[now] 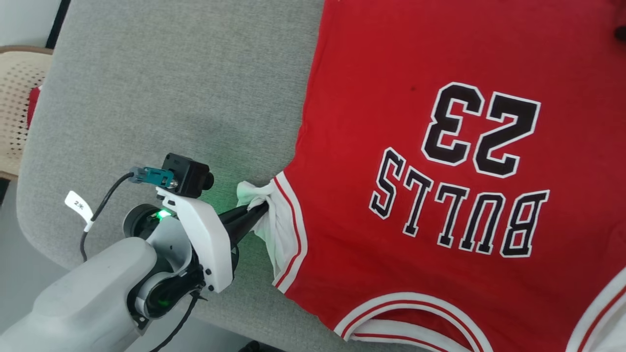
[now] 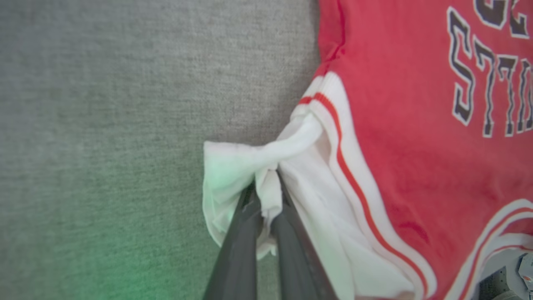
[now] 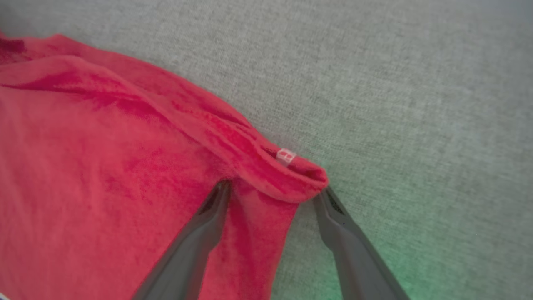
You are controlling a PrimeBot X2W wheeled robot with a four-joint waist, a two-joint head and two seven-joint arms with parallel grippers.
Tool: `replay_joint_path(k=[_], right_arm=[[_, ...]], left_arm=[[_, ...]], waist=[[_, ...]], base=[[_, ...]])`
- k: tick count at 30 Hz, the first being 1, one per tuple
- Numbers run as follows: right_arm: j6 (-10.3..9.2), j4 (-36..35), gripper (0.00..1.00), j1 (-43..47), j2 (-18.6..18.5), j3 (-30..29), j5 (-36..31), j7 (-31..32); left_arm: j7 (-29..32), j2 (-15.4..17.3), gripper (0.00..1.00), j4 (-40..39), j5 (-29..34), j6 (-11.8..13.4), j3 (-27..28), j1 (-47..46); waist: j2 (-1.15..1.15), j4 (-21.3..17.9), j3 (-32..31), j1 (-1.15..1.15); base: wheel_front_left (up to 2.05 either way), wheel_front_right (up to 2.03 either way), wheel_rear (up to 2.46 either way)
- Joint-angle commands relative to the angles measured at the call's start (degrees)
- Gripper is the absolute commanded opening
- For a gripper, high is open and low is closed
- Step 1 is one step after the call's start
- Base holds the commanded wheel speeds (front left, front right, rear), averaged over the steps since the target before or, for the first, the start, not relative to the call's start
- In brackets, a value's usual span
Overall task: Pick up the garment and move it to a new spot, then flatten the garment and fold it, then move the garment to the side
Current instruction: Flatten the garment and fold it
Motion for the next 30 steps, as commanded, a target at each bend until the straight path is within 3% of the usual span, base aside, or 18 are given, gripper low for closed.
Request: replay_joint_path(k=[1, 2, 3, 9, 15, 22, 30], right_arm=[[-0.04, 6.8, 1.00, 8.1, 2.6, 2.4, 0.3, 5.5], [-0.04, 7.7, 0.38, 8.5, 2.7, 2.7, 0.3, 7.4], [-0.04, 7.7, 0.00, 8.7, 2.7, 3.1, 0.3, 8.3], [-0.04, 4.1, 0.00, 7.3, 1.7, 3.1, 0.6, 6.3], [-0.03, -4.6, 0.00, 9.3, 0.6, 6.7, 4.5, 5.4], [-0.04, -18.5, 0.00, 18.3, -2.9, 9.1, 11.5, 5.9], [-0.04, -30.6, 0.00, 31.8, -4.2, 5.2, 15.8, 6.7]], left_arm=[[0.5, 0.0, 0.00, 2.9, 0.2, 0.9, -0.8, 0.6], [0.4, -0.2, 0.00, 3.3, 0.0, 0.8, -0.8, 0.6], [0.4, -0.3, 0.00, 3.7, -0.2, 0.6, -0.7, 0.6], [-0.4, 0.0, 0.00, 5.7, -1.0, -0.3, 0.3, 0.6], [-1.3, 2.7, 0.00, 6.4, -2.1, 0.4, 1.7, 1.5], [-2.0, 7.0, 0.00, 4.4, -2.9, 1.8, 3.1, 3.5], [-1.8, 10.1, 0.00, 0.7, -3.6, 3.0, 3.7, 4.8]], waist=[[-0.01, 0.1, 0.2, 0.00], [-0.01, 0.1, 0.2, 0.00], [-0.01, -0.1, 0.2, 0.00], [-0.01, -2.2, -0.8, 0.00], [-0.01, -6.3, -3.5, 0.00], [-0.01, -11.9, -6.6, 0.00], [-0.01, -16.4, -8.4, 0.00]], base=[[0.00, 0.00, 0.00], [0.00, 0.00, 0.00], [0.00, 0.00, 0.00], [0.00, 0.00, 0.00], [0.00, 0.00, 0.00], [0.00, 0.00, 0.00], [0.00, 0.00, 0.00]])
